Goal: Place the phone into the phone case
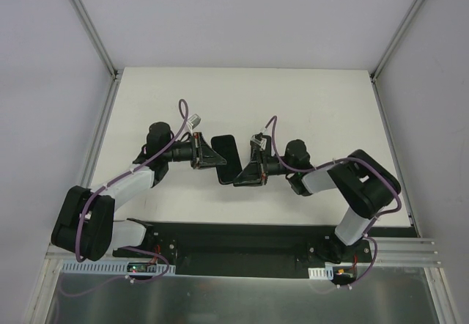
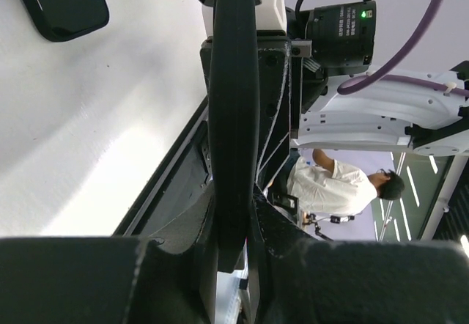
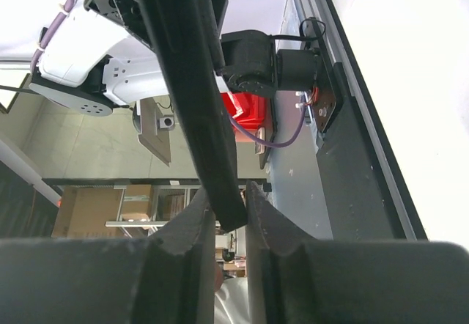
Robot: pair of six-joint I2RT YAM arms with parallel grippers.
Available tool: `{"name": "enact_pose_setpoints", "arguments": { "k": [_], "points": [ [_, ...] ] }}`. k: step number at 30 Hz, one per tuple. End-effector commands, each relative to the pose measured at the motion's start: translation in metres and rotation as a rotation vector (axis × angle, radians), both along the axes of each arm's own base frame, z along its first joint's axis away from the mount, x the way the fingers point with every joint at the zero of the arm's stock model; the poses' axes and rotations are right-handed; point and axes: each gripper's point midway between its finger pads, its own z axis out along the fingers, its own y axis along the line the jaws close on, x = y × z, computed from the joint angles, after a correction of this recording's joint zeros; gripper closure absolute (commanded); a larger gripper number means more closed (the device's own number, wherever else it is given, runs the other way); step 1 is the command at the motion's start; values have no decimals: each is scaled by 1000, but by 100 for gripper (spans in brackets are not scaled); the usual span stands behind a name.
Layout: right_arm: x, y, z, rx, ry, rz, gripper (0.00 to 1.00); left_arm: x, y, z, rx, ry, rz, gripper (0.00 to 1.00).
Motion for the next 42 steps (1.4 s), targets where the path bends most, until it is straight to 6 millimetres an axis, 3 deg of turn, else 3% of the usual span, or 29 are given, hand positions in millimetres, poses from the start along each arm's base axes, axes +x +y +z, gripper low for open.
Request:
{"name": "enact_pose_setpoints", "arguments": {
  "k": [1, 8, 10, 11, 14, 18, 24, 32, 37, 40, 42],
  "points": [
    [-4, -1, 50, 191, -266, -4, 89, 4, -2, 22, -54, -63, -13, 95],
    [-1, 2, 67, 220, -273, -16, 96, -4, -1, 27, -88, -72, -46, 84],
    [-1, 3, 70, 224, -268, -13, 85, -8, 0, 28, -94, -83, -57, 90],
    [-1, 3, 73, 230, -268, -14, 67, -9, 0, 29, -97, -79, -58, 92],
    [3, 4, 74, 231, -270, -28, 45, -14, 0, 34, -109, -78, -82, 95],
    [12, 6, 68, 218, -250, -43, 39, -23, 1, 39, -121, -86, -126, 96],
    [27, 11, 72, 225, -247, -66, 44, -38, 5, 38, -128, -79, -196, 97],
    [53, 11, 83, 240, -241, -114, 53, -51, 7, 21, -116, -23, -217, 95],
    [61, 15, 78, 231, -217, -119, 70, -52, 7, 20, -116, -20, -218, 95],
    [65, 17, 75, 227, -203, -125, 80, -51, 7, 22, -118, -21, -224, 90],
    [69, 15, 76, 227, -197, -139, 85, -52, 7, 23, -119, -19, -225, 75]
  ]
}}
